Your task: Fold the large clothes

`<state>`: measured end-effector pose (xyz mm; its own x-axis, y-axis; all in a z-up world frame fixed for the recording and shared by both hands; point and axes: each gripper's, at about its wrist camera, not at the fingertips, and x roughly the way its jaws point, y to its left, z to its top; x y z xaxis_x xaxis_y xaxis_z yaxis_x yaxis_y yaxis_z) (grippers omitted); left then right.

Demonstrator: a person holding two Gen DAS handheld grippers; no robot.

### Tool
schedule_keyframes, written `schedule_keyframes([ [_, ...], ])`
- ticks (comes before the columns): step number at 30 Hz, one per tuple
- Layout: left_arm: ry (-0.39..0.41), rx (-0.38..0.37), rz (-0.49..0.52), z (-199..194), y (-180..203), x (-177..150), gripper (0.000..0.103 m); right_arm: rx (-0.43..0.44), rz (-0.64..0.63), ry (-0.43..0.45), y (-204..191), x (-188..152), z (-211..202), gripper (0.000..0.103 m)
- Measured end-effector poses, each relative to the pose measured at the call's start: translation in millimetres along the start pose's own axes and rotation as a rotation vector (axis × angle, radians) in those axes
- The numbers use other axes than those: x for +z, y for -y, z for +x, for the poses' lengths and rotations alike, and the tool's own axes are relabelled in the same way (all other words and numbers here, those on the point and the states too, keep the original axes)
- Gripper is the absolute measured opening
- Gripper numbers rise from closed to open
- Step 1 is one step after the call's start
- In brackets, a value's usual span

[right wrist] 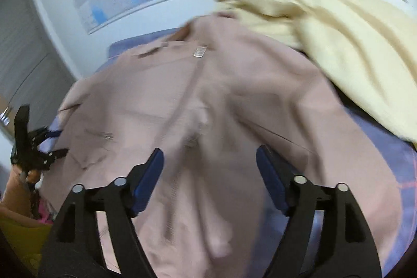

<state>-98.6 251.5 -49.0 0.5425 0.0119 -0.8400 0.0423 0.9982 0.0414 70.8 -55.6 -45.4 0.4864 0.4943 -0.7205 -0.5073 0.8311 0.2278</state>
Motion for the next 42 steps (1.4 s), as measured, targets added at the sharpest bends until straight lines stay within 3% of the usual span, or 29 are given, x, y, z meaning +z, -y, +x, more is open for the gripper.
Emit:
schedule_keyframes([
  [2, 0.028, 0.059, -0.008, 1.1, -0.6, 0.7, 0.071, -0.032, 0.049, -0.066, 19.1, -11.2, 5.8, 0.071],
  [5, 0.072, 0.142, -0.044, -10.2, -5.6, 10.5, 0.064, -0.031, 0.099, -0.044, 40.9, -20.9, -12.6, 0.069],
  [7, 0.134, 0.148, -0.055, -27.1, -8.7, 15.6, 0.064, -0.053, 0.100, 0.039, 50.7, -21.2, -41.9, 0.073],
  [8, 0.184, 0.122, -0.048, -40.2, -7.7, 19.7, 0.066, -0.103, 0.097, 0.086, 57.4, -20.2, -58.7, 0.082],
  [10, 0.248, 0.109, -0.016, -55.0, -0.5, 28.3, 0.076, -0.205, 0.100, 0.124, 72.9, -19.7, -74.5, 0.093],
  [16, 0.307, 0.027, 0.109, -48.7, 51.6, 69.4, 0.078, -0.325, 0.105, -0.085, 112.5, -32.6, -36.7, 0.092],
  [17, 0.303, 0.016, 0.134, -41.3, 62.1, 76.3, 0.078, -0.301, 0.107, -0.111, 116.7, -35.6, -31.7, 0.079],
  [18, 0.295, 0.009, 0.159, -33.0, 72.7, 82.1, 0.078, -0.257, 0.119, -0.129, 120.3, -37.9, -29.2, 0.048],
  [19, 0.289, 0.001, 0.171, -26.4, 80.4, 87.6, 0.078, -0.234, 0.138, -0.131, 123.9, -38.3, -29.9, 0.036],
  [20, 0.281, -0.024, 0.182, -19.6, 88.9, 94.7, 0.078, -0.215, 0.151, -0.130, 125.9, -36.7, -32.9, 0.012],
  [21, 0.272, -0.056, 0.189, -14.3, 95.9, 101.6, 0.078, -0.146, 0.188, -0.107, 128.8, -33.3, -41.9, 0.006],
  [23, 0.271, -0.102, 0.208, -8.3, 107.4, 112.8, 0.078, 0.000, 0.233, -0.028, 125.8, -22.6, -68.5, 0.006],
  [27, 0.291, -0.217, 0.250, -9.5, 122.6, 129.1, 0.078, 0.206, 0.184, 0.131, 87.3, 10.3, -133.9, 0.006],
  [32, 0.338, -0.421, 0.224, -25.0, 123.5, 142.2, 0.080, 0.416, 0.070, 0.158, 9.6, 48.7, -150.5, 0.006],
  [35, 0.349, -0.507, 0.195, -31.6, 113.3, 139.7, 0.080, 0.529, 0.022, 0.122, -33.7, 68.5, -123.5, 0.006],
  [38, 0.358, -0.518, 0.146, -36.2, 92.3, 129.5, 0.080, 0.646, 0.011, 0.027, -75.3, 81.1, -64.5, 0.014],
  [40, 0.360, -0.498, 0.107, -38.2, 73.9, 122.8, 0.080, 0.660, 0.006, -0.052, -94.7, 83.7, -23.1, 0.025],
  [42, 0.353, -0.463, 0.069, -38.2, 54.7, 114.4, 0.081, 0.619, -0.015, -0.133, -106.4, 82.4, 13.4, 0.047],
])
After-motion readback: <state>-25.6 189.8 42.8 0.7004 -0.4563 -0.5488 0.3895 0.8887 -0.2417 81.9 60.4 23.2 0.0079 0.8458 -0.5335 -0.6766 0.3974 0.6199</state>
